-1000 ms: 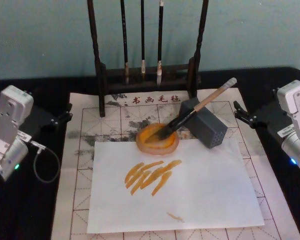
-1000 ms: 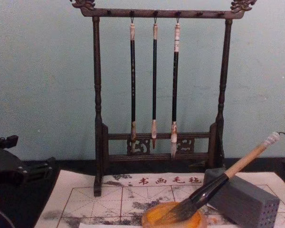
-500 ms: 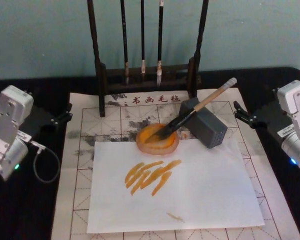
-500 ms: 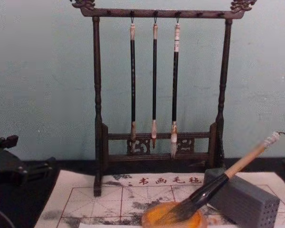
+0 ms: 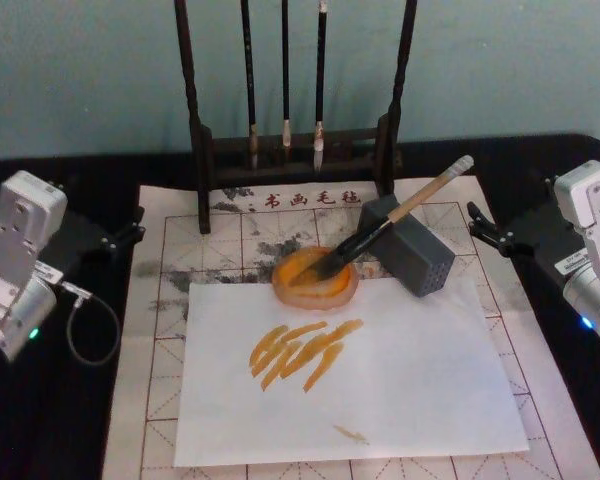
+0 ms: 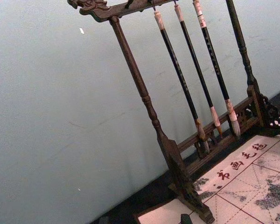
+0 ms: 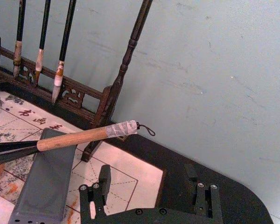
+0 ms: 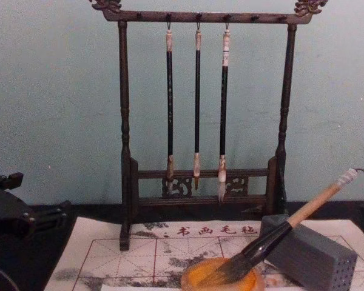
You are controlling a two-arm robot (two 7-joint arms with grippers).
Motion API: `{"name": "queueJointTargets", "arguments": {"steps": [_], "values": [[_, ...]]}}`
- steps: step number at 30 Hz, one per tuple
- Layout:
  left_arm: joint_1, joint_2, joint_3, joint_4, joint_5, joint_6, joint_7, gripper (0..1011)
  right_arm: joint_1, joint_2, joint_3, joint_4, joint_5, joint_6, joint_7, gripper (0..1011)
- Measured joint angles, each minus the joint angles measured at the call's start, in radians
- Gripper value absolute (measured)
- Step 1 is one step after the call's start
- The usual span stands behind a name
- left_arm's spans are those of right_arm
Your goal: Pick up the brush from the inkstone, write on the paper, then place the brush back to its original position.
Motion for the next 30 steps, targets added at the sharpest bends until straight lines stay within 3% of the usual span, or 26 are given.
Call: {"name": "queueJointTargets", "arguments": {"steps": [8,17,25,30], "values": [[0.000,0.000,0.000,0.000,0.000,0.000,0.000,1001,-0.001,-0.001,0.002,0.000,-0.003,0.001,0.000,1003],[0.000,0.000,0.000,0.000,0.000,0.000,0.000,1001,-0.017,-0.011,0.041,-0.015,0.014,0.020,0.026,1002],[0.000,0.000,0.000,0.000,0.000,0.000,0.000,1001,-0.042,-0.025,0.088,-0.036,0.093,0.058,0.079,1002],[0.000,0.000,0.000,0.000,0.000,0.000,0.000,1001,-0.055,-0.051,0.136,-0.049,0.196,0.119,0.134,1002]]}}
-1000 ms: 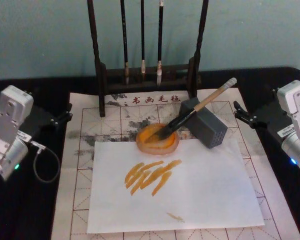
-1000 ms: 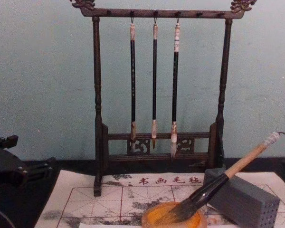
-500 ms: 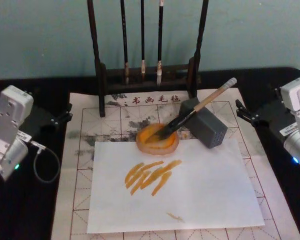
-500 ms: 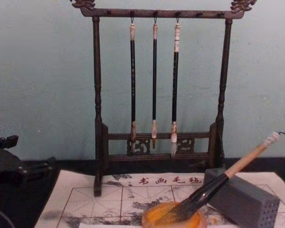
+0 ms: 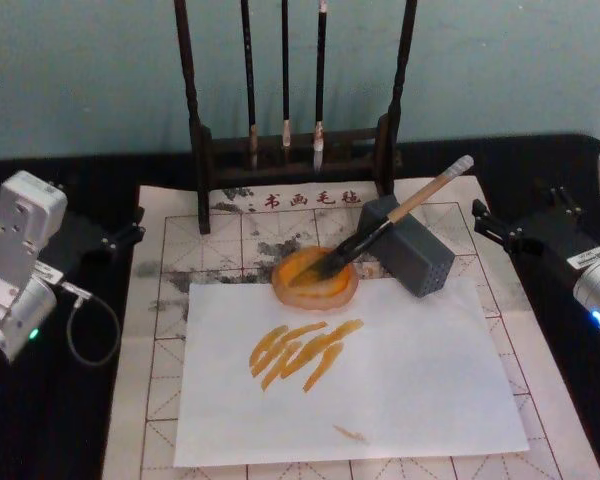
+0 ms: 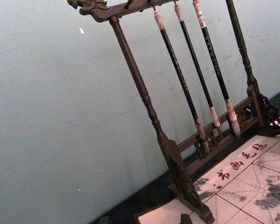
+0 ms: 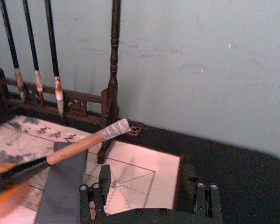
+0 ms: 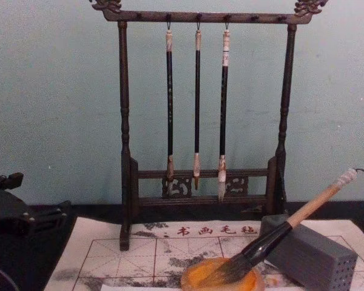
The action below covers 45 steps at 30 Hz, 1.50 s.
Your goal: Pick up the brush from the inkstone, write on the paper, then place the brush back to its original position.
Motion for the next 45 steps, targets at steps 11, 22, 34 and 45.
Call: {"name": "queueJointTargets", "arguments": {"steps": [11,22,34,45], "values": [[0.000,0.000,0.000,0.000,0.000,0.000,0.000,1001,0.006,-0.055,0.058,-0.003,0.145,0.133,0.092,1002],[0.000,0.000,0.000,0.000,0.000,0.000,0.000,1001,0.022,-0.094,0.102,0.021,0.265,0.210,0.183,1002],[0.000,0.000,0.000,0.000,0.000,0.000,0.000,1001,0.033,-0.097,0.114,0.039,0.378,0.246,0.218,1002],[0.000,0.000,0.000,0.000,0.000,0.000,0.000,1001,0.031,-0.097,0.114,0.039,0.372,0.243,0.218,1002]]}}
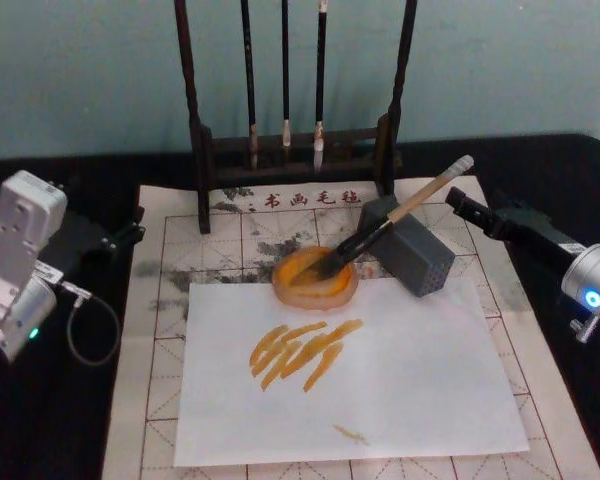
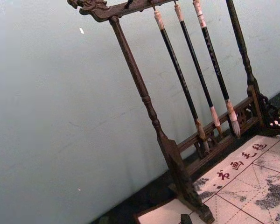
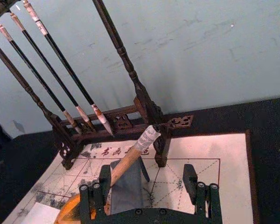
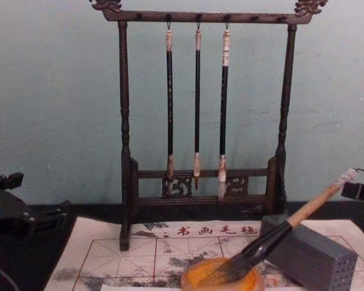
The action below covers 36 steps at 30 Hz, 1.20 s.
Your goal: Pick up the brush from the inkstone, write on the paper, then place the brush back to its original position.
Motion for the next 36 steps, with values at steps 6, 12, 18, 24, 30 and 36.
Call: {"name": "queueJointTargets", "arguments": {"steps": [6,12,18,24,30,36], "values": [[0.000,0.000,0.000,0.000,0.000,0.000,0.000,1001,0.000,0.000,0.000,0.000,-0.003,-0.002,0.000,1002],[0.000,0.000,0.000,0.000,0.000,0.000,0.000,1001,0.003,-0.001,-0.001,0.006,0.011,0.005,-0.007,1002],[0.000,0.000,0.000,0.000,0.000,0.000,0.000,1001,0.010,-0.014,0.014,0.016,0.082,0.048,-0.026,1002],[0.000,0.000,0.000,0.000,0.000,0.000,0.000,1001,0.000,-0.025,0.040,0.017,0.168,0.075,-0.017,1002],[0.000,0.000,0.000,0.000,0.000,0.000,0.000,1001,-0.013,-0.033,0.049,0.028,0.229,0.066,0.038,1002],[0.000,0.000,0.000,0.000,0.000,0.000,0.000,1001,-0.008,-0.041,0.045,0.048,0.270,0.065,0.065,1002]]}}
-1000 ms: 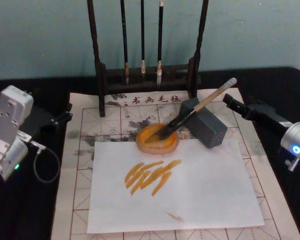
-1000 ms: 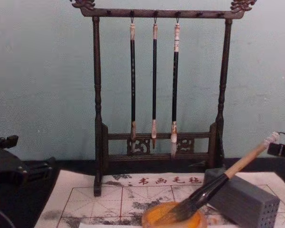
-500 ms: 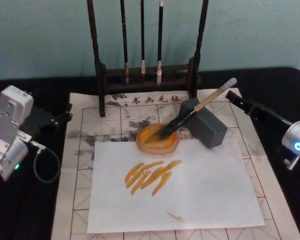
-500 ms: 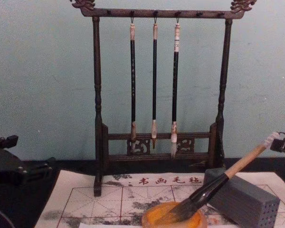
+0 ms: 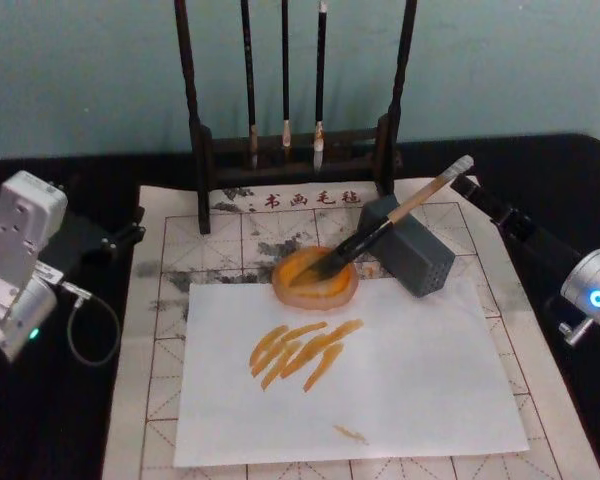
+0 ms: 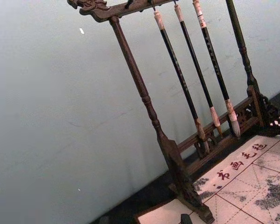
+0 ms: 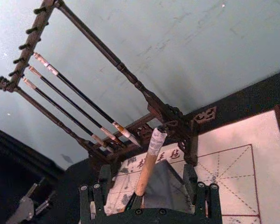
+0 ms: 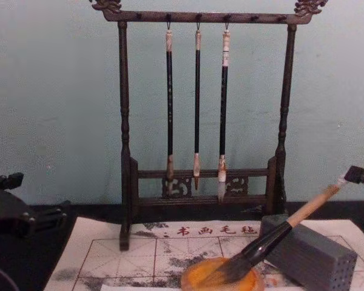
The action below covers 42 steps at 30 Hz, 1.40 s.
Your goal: Pick up the brush from the inkstone, write on the paper, then place the brush back to its original position.
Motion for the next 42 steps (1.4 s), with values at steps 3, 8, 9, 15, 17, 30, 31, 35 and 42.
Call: {"name": "queueJointTargets", "arguments": {"steps": [3,8,9,15,17,30,31,35,42], "values": [[0.000,0.000,0.000,0.000,0.000,0.000,0.000,1001,0.011,-0.007,-0.006,0.017,0.023,0.007,0.001,1002],[0.000,0.000,0.000,0.000,0.000,0.000,0.000,1001,0.033,-0.021,-0.016,0.048,0.060,0.028,-0.003,1002],[0.000,0.000,0.000,0.000,0.000,0.000,0.000,1001,0.036,-0.022,-0.017,0.053,0.066,0.031,-0.004,1002],[0.000,0.000,0.000,0.000,0.000,0.000,0.000,1001,0.064,-0.035,-0.030,0.090,0.099,0.040,0.000,1002],[0.000,0.000,0.000,0.000,0.000,0.000,0.000,1001,0.074,-0.040,-0.036,0.104,0.109,0.041,0.004,1003],[0.000,0.000,0.000,0.000,0.000,0.000,0.000,1001,0.125,-0.050,-0.071,0.174,0.148,0.043,0.018,1002],[0.000,0.000,0.000,0.000,0.000,0.000,0.000,1001,0.127,-0.050,-0.073,0.177,0.149,0.043,0.019,1002],[0.000,0.000,0.000,0.000,0.000,0.000,0.000,1001,0.140,-0.052,-0.085,0.194,0.155,0.040,0.023,1002],[0.000,0.000,0.000,0.000,0.000,0.000,0.000,1001,0.162,-0.053,-0.104,0.222,0.172,0.035,0.030,1002]]}}
